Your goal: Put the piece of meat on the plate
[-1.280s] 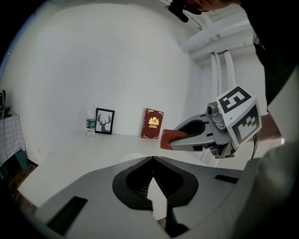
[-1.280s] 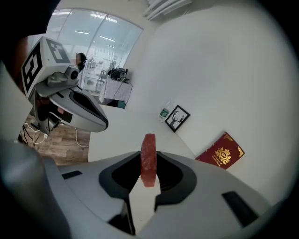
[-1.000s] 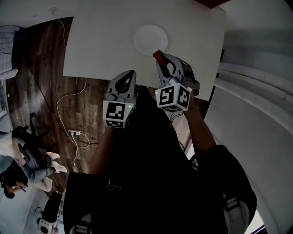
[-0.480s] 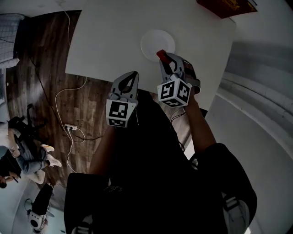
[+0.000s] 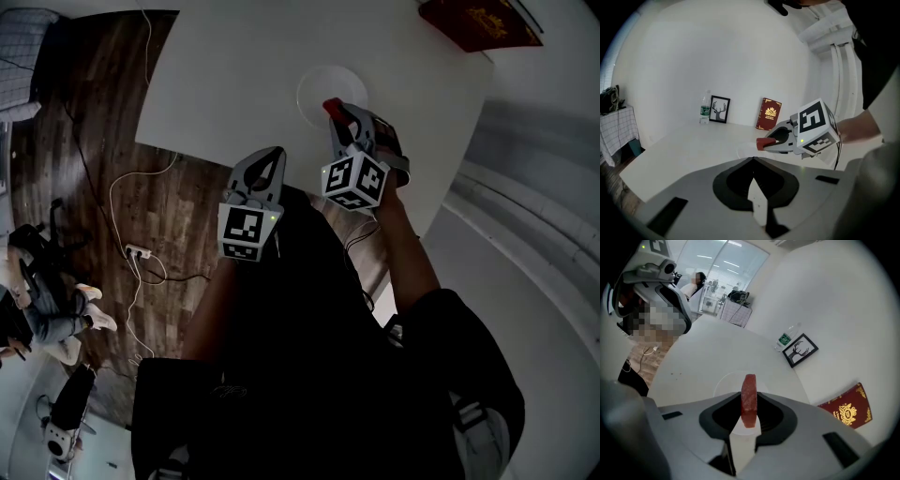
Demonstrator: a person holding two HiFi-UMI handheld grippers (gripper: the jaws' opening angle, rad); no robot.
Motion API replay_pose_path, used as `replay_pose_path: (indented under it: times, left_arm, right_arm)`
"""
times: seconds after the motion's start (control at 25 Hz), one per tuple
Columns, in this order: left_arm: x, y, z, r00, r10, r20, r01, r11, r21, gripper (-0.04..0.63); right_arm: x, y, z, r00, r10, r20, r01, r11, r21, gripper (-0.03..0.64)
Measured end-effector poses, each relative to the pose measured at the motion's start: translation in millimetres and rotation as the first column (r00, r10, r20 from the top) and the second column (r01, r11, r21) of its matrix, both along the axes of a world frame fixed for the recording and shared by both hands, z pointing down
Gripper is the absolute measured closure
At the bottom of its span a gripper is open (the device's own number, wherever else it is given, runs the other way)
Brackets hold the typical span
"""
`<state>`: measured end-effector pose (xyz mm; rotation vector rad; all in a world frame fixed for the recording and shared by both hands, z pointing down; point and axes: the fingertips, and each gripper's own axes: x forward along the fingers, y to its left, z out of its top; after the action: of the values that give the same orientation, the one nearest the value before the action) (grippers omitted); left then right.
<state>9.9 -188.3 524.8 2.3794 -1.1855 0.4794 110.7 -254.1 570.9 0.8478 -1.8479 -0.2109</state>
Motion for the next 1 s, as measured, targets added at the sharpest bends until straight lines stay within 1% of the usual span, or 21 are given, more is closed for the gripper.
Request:
replay_pose_path:
  times: [0.28,0.48,0.72,1.0]
  left_arm:
    - [-3.4,-7.3,2.0,0.999,-0.037,-0.003,0.037,0.999,-0.001,0.594]
    - [-2.4,-12.6,6.7,0.999,-0.039,-0.008,0.039,0.999,-0.007,0.594]
    - [-0.6,-13.2,10.1,0.999,-0.04,-0.025,0.039,0.999,-0.032,0.594]
    - [4.7,-27.9,6.5,0.999,-0.025,-0.029,0.025,1.0,-0.015,0.594]
  right_arm:
    - [2.7,-6.7,10.2,1.0,-0.008,-0.013,0.008,1.0,-0.016,0.514]
    - [1.6,-17.6,12.3,1.0,-0.009,-0.017,0.009,1.0,-0.009,0.514]
    - [-0.3,-20.8,14.0,1.0,0.004,-0.02,-0.004,1.0,-0.019,0.514]
    - [1.2,-30.1,15.1,0.999,-0.003,-0.046,0.002,1.0,-0.006,0.514]
